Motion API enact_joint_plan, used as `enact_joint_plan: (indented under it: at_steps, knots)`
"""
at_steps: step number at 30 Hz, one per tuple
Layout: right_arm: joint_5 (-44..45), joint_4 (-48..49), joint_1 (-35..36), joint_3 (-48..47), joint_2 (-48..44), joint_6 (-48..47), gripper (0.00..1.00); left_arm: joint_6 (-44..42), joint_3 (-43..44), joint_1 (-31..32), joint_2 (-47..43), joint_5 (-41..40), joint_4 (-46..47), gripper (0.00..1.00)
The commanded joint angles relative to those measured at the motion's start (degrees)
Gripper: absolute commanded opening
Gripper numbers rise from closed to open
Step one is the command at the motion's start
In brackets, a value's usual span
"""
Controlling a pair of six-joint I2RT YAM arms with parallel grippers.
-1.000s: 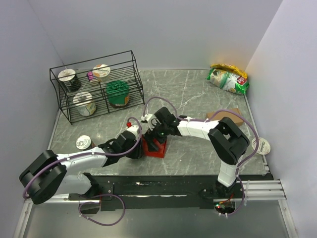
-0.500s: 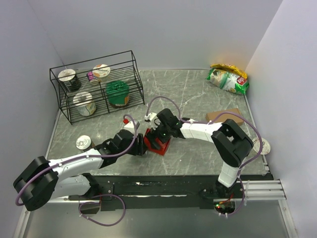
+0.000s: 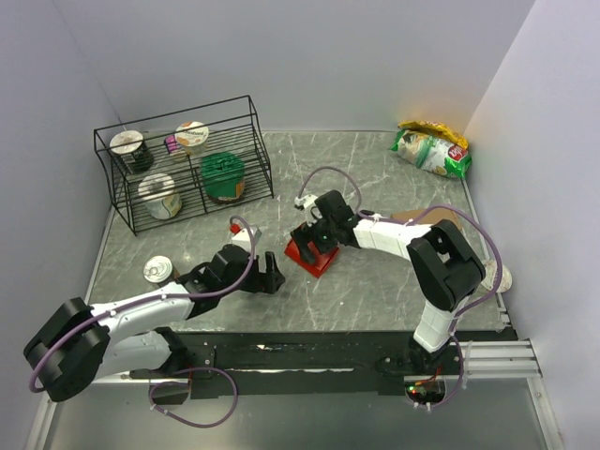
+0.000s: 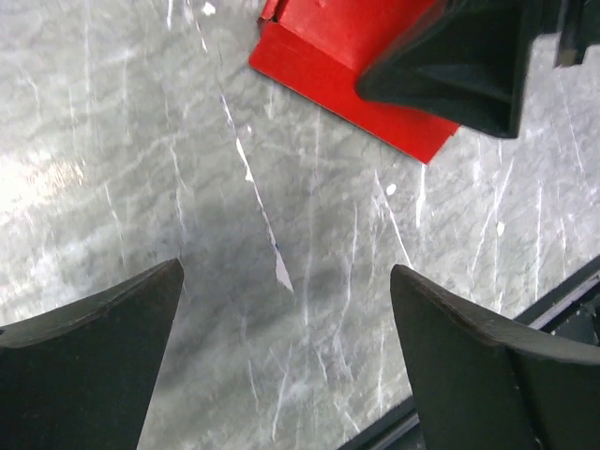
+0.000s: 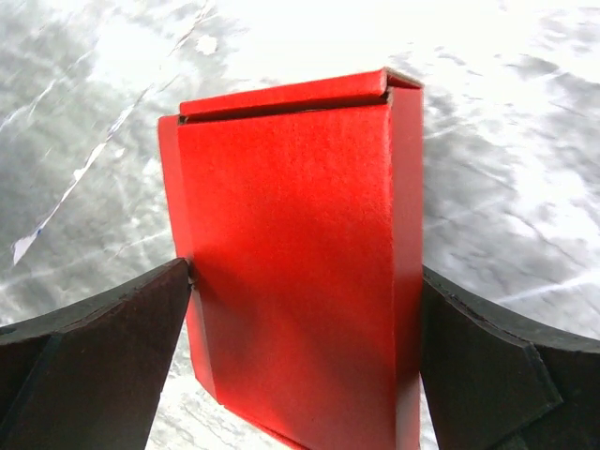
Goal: Fold the paper box
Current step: Adjust the paper box at the center of the board.
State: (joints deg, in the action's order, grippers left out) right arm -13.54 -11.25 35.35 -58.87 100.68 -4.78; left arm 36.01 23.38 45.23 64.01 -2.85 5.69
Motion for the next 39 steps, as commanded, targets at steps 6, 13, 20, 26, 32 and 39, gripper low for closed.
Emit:
enact_joint_plan:
  at_steps: [6,13,20,26,32,39]
  knots:
    - [12.8,-2.8,-4.6,-6.7,-2.1,4.6,1.00,-2.5,8.5,-2.9,10.2,5.1,6.6,0.99]
    - [2.6,-5.7,-4.9,-6.6,-2.6,1.0,1.00,-1.8,11.3,-5.5,15.9,10.9,11.3,0.97]
    - [1.5,-7.0,-4.8,-5.6,-3.0,0.4,1.00,0.2,14.9,-6.8,24.3,12.4,15.1,0.85]
    - [2.1,-7.7,-3.5,-5.6,-2.5,-0.6,1.00,0.4,17.8,-6.8,28.8,10.2,15.8,0.71]
    - [4.1,-8.2,-2.5,-6.0,-1.5,-1.0,1.00,0.5,18.1,-6.8,30.2,10.1,16.6,0.66]
    - [9.0,-8.9,-1.3,-7.3,0.5,-1.0,1.00,-0.1,18.9,-6.8,32.1,11.3,17.4,0.59]
